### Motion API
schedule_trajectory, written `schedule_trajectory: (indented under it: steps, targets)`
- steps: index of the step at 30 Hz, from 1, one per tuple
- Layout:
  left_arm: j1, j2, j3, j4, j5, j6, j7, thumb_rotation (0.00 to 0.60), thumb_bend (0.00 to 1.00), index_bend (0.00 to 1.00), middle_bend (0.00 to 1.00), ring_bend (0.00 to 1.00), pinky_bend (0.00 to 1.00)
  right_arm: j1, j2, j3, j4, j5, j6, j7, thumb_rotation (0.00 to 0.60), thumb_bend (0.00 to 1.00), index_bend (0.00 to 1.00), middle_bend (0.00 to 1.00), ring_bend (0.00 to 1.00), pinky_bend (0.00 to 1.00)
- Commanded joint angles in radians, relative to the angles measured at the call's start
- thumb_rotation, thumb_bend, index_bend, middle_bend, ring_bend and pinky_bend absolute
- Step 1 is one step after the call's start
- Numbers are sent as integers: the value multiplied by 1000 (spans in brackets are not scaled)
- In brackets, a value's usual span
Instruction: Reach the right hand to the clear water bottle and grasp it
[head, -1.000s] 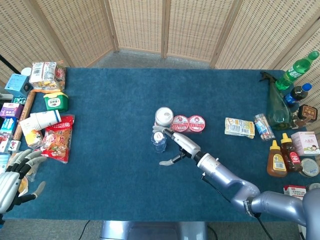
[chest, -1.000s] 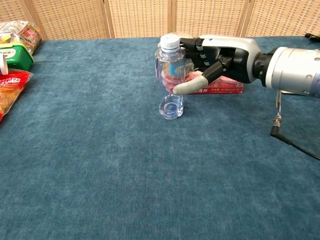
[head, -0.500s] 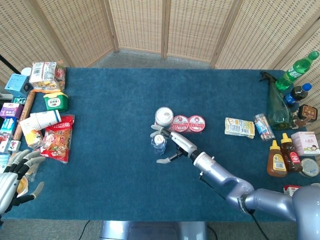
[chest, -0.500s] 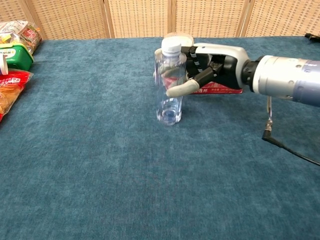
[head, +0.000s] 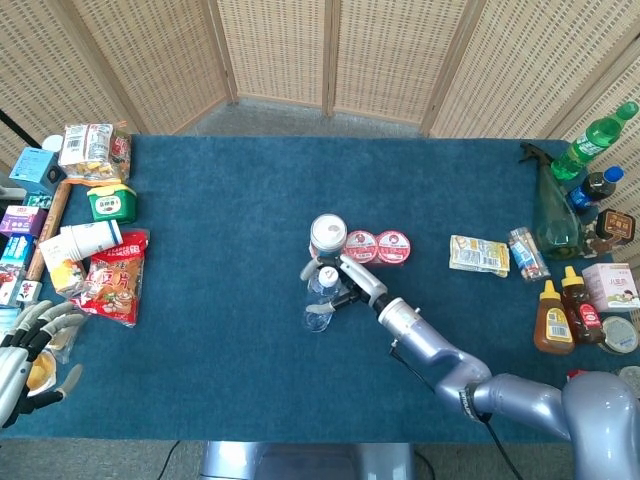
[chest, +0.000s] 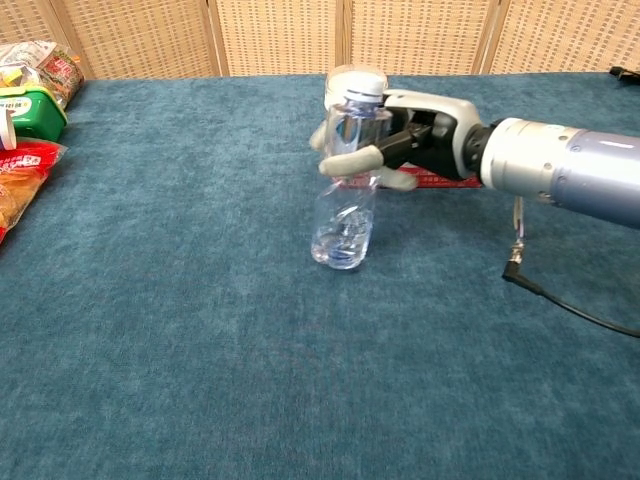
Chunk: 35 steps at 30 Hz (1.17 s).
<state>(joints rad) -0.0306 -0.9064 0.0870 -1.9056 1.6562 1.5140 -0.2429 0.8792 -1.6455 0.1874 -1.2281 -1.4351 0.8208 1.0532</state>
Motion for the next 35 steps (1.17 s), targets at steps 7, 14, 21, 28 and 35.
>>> schedule_trajectory:
  steps: [7,14,21,28,35]
  targets:
    - [-6,-6,-2,-3,5,-11,7,600,435,215,166,0,0,-46,99,4,-97,-13,70,-34,600,164,591,951,987,1000]
    - [-11,-14,1,-6,11,-23,13,600,435,215,166,0,0,-75,215,61,-259,29,115,-94,600,165,588,957,1000,1000]
    - [-11,-14,2,-5,20,-20,12,600,434,215,166,0,0,-65,306,149,-386,83,114,-120,600,164,586,957,1000,1000]
    - [-12,-17,2,1,21,-20,3,600,434,215,165,0,0,-60,361,207,-463,122,110,-129,600,163,584,956,1000,1000]
    - [-16,-19,1,10,21,-23,-6,600,435,215,166,0,0,-66,370,211,-487,139,109,-156,600,162,582,957,1000,1000]
